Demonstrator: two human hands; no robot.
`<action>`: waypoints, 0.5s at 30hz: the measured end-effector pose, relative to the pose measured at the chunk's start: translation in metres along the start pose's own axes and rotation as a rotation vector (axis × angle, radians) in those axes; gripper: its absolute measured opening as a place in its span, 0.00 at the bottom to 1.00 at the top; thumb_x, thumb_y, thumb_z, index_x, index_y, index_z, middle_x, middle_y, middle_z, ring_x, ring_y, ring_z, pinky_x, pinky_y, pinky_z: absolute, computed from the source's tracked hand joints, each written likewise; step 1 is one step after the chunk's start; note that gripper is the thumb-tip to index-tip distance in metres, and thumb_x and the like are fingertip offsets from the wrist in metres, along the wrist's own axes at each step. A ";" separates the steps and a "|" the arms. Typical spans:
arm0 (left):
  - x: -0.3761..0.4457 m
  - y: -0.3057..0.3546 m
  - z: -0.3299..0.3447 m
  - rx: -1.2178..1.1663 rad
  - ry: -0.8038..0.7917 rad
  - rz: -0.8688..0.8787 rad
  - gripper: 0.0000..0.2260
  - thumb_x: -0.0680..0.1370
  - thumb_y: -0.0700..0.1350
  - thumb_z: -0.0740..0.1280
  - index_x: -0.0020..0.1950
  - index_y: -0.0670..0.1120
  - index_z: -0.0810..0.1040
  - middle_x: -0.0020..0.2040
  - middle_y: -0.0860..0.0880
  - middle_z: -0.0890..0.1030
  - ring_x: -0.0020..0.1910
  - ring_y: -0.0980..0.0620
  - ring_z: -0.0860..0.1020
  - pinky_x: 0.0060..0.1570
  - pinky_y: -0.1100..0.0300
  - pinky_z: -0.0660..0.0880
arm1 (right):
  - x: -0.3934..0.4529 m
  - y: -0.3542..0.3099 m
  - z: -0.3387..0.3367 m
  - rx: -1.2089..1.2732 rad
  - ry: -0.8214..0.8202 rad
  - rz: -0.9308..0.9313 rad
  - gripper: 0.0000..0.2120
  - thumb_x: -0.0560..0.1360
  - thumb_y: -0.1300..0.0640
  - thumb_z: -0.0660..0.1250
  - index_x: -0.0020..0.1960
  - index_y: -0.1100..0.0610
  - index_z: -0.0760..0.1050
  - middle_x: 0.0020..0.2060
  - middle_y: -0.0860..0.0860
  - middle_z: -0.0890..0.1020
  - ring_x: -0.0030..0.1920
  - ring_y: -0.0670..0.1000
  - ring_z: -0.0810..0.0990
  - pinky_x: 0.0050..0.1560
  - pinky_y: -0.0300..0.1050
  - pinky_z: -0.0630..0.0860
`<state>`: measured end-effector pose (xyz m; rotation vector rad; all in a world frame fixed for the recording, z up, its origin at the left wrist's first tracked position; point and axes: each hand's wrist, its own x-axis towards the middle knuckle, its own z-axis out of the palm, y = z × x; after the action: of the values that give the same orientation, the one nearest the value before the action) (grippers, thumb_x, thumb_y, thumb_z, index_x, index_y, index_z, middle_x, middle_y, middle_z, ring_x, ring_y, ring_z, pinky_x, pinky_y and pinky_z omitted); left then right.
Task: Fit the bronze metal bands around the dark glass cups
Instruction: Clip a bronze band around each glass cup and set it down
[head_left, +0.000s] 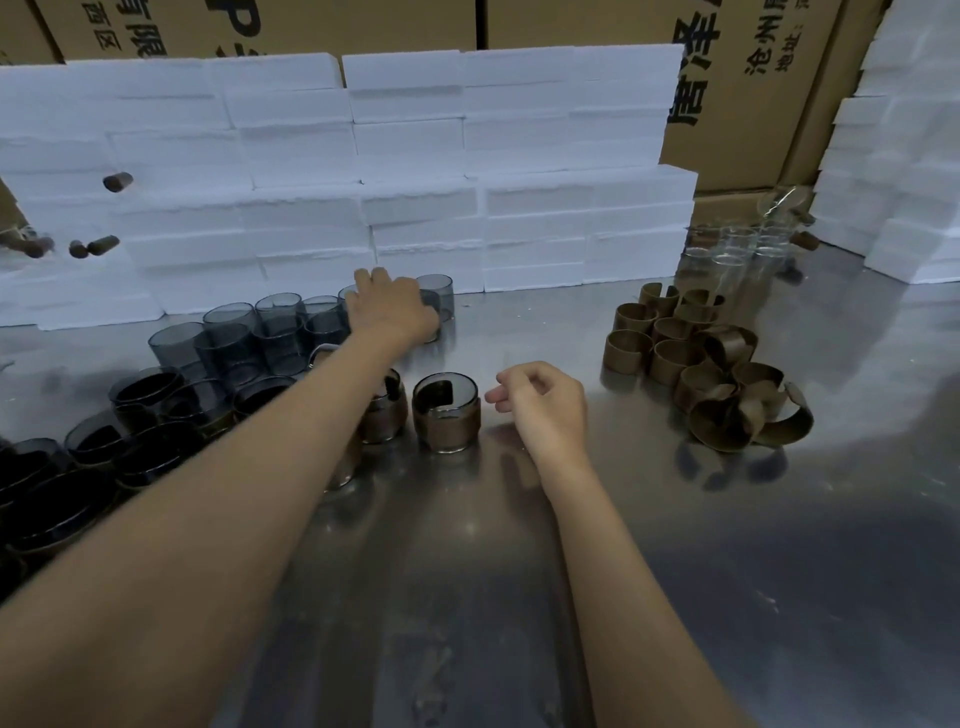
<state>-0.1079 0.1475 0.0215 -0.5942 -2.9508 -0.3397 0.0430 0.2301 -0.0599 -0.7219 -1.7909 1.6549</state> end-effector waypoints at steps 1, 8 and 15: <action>0.009 -0.002 0.003 0.054 -0.022 0.005 0.21 0.82 0.47 0.60 0.75 0.45 0.71 0.72 0.38 0.67 0.74 0.37 0.60 0.70 0.47 0.62 | 0.001 0.001 0.000 -0.005 0.001 -0.003 0.08 0.76 0.55 0.64 0.42 0.52 0.81 0.33 0.42 0.86 0.40 0.46 0.84 0.35 0.35 0.74; 0.030 0.003 0.024 0.137 0.031 0.046 0.15 0.81 0.48 0.64 0.66 0.47 0.78 0.67 0.40 0.72 0.71 0.39 0.63 0.65 0.48 0.64 | 0.002 -0.005 -0.008 -0.003 -0.024 0.063 0.10 0.76 0.55 0.63 0.44 0.56 0.81 0.23 0.50 0.79 0.28 0.47 0.76 0.35 0.43 0.74; 0.021 0.008 0.014 -0.173 0.105 0.112 0.10 0.83 0.45 0.62 0.62 0.44 0.77 0.65 0.38 0.73 0.68 0.36 0.67 0.64 0.47 0.67 | -0.008 -0.018 -0.008 -0.078 -0.320 0.097 0.13 0.79 0.54 0.58 0.51 0.55 0.81 0.30 0.56 0.85 0.26 0.47 0.75 0.42 0.40 0.76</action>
<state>-0.1250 0.1660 0.0129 -0.7346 -2.7924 -0.5995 0.0545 0.2279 -0.0424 -0.6123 -2.0801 1.8574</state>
